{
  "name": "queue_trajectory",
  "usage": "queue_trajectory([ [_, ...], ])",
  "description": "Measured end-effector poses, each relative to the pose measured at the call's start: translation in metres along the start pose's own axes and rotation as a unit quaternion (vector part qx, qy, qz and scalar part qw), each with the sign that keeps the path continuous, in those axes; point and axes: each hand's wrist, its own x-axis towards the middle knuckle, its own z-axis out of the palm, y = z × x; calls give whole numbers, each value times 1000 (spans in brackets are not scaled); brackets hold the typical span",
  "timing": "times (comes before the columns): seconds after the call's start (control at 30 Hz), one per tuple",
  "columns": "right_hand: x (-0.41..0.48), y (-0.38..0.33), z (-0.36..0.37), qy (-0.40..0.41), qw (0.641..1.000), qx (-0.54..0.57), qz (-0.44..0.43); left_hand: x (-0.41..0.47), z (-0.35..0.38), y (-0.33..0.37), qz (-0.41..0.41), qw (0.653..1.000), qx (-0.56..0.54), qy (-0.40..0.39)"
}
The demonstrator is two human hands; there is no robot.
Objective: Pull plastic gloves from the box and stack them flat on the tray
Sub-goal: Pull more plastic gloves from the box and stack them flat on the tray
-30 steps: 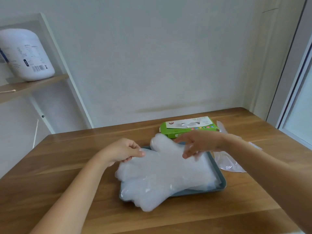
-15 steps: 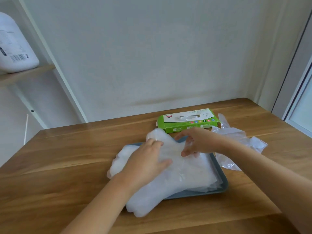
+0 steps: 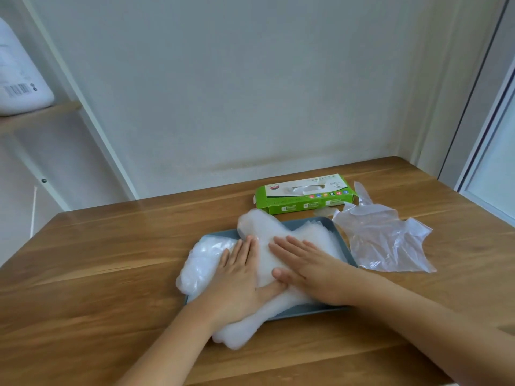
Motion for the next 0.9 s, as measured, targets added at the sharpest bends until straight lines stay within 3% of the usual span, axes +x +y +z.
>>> queue_trajectory([
  [0.3,-24,6,-17,0,980,-181,80,-23,-14,-20,-94,991,71,-68],
  [0.53,-63,43,-46,174,975,-77,119,-25,-16,-18,-94,990,73,-79],
  [0.7,-88,62,-52,54,987,-53,143,-26,-19,-15,-96,989,88,-74],
  [0.9,-69,60,-45,83,962,-160,204,-30,-37,-12,-76,994,75,-21],
])
